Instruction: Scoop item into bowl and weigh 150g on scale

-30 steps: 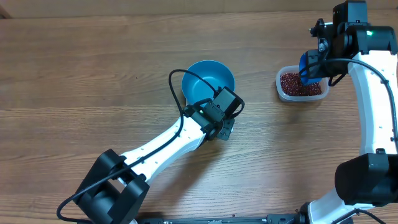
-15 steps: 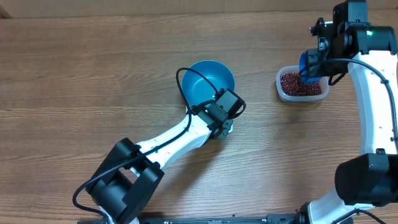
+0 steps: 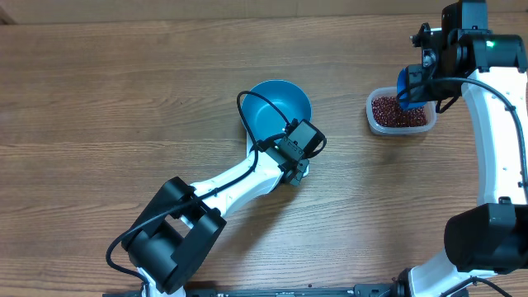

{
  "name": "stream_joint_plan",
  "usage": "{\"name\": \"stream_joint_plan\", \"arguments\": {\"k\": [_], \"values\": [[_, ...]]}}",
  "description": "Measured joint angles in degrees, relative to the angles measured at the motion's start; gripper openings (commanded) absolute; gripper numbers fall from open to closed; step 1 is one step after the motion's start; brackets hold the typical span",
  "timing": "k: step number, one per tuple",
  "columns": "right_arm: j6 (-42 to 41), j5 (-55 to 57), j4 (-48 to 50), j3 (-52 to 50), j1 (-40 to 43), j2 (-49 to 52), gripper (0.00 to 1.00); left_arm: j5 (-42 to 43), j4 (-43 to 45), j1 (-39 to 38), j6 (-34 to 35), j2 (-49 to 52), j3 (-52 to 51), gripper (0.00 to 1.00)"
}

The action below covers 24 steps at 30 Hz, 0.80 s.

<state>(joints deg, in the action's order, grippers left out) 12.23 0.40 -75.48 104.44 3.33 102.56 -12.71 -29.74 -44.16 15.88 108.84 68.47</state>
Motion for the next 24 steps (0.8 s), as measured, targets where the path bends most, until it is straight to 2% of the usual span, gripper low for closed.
{"name": "stream_joint_plan", "arguments": {"k": [24], "values": [[0.0, 0.02, 0.0, 0.0, 0.0, 0.0, 0.04, -2.12, 0.2, 0.0, 0.07, 0.0, 0.0, 0.04]]}}
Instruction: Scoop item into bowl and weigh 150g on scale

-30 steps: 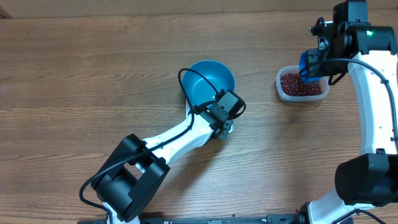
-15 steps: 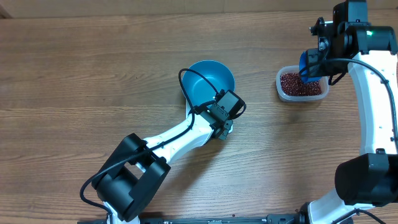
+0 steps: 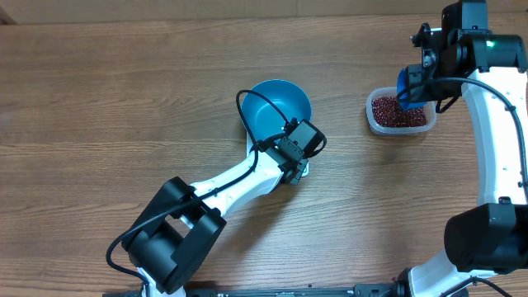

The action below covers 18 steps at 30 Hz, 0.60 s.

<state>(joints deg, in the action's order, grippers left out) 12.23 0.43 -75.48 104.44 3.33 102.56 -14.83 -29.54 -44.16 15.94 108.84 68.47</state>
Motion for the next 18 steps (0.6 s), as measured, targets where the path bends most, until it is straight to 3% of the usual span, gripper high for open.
{"name": "stream_joint_plan", "arguments": {"k": [18], "values": [[-0.02, 0.0, 0.0, 0.0, 0.0, 0.0, 0.04, 0.17, 0.24, -0.02, -1.14, 0.92, 0.02, 0.04]]}}
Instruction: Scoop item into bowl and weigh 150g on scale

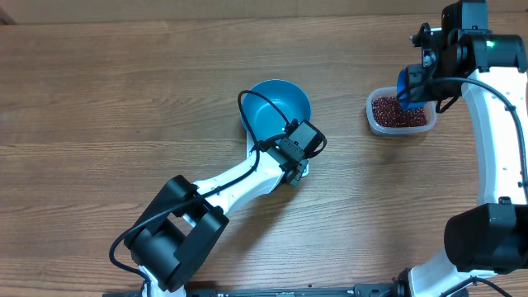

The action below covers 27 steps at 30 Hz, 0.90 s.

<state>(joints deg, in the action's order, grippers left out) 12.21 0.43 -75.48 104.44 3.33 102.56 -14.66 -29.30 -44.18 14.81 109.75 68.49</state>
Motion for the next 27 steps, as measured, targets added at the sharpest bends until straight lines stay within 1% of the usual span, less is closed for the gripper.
{"name": "stream_joint_plan", "arguments": {"k": [12, 27], "values": [[0.04, -0.02, 0.02, 0.0, 0.0, 0.0, 0.04, 0.02, 1.53, 0.02, -0.26, 0.33, 0.0, 0.04], [0.04, 0.0, 0.0, 0.0, 0.0, 0.0, 0.04, 0.04, 1.18, 0.0, -0.46, 0.37, 0.33, 0.04]]}}
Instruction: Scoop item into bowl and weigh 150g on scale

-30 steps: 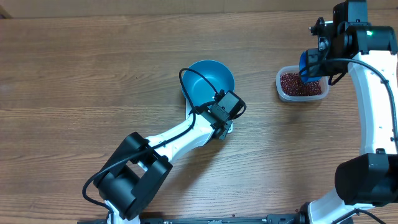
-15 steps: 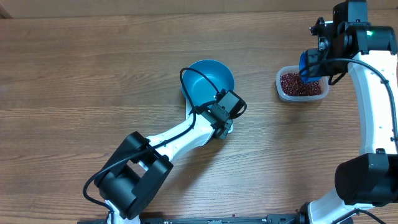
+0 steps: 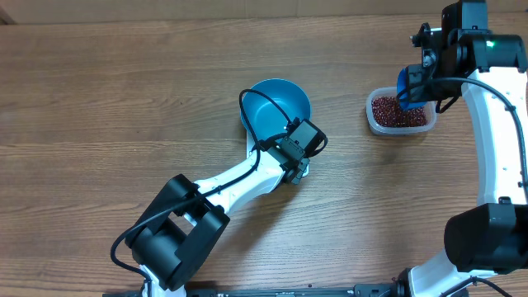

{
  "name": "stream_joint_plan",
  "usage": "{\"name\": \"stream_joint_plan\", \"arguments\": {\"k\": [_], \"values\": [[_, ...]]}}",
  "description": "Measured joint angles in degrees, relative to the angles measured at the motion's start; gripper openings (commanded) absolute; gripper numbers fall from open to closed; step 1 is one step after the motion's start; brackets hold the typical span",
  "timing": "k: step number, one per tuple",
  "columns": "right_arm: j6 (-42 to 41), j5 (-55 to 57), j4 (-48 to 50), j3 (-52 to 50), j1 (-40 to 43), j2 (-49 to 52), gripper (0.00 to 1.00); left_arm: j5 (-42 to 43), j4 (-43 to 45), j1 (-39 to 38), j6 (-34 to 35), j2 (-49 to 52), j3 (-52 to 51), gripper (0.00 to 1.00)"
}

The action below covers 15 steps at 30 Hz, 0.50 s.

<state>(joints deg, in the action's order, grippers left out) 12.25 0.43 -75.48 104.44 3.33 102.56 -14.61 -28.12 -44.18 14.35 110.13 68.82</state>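
A blue bowl (image 3: pixel 276 106) stands at the middle of the table, seemingly with nothing in it. My left gripper (image 3: pixel 298 167) sits at its near right rim, under the wrist camera. Its fingers are hidden, so I cannot tell whether they grip the rim. At the far right a clear tub of red beans (image 3: pixel 399 112) rests on the table. My right gripper (image 3: pixel 409 91) hangs over the tub's right side, shut on a blue scoop (image 3: pixel 403 82). No scale shows in this view.
The brown wooden table (image 3: pixel 124 99) stretches bare to the left of the bowl. The left arm's links run from the near edge up to the bowl. The right arm's white links stand along the right edge.
The left arm's elbow and its cable have shifted very slightly. The bowl, the tub, the scoop and the right arm are where they were.
At every earlier moment my left gripper sat at the bowl's near right rim and my right gripper held the blue scoop over the bean tub. Apart from a slight drift of the left arm's lower links, everything stands the same now.
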Motion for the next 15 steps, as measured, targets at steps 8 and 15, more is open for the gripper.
{"name": "stream_joint_plan", "arguments": {"k": [8, 15], "values": [[-0.02, -0.02, -0.04, 0.0, 0.0, 0.0, 0.04, 0.24, -0.81, 0.0, 0.09, 0.0, 0.44, 0.04], [0.0, -0.02, -0.07, 0.0, 0.0, 0.0, 0.04, 0.48, -1.86, 0.0, 0.24, -0.02, 0.59, 0.04]]}}
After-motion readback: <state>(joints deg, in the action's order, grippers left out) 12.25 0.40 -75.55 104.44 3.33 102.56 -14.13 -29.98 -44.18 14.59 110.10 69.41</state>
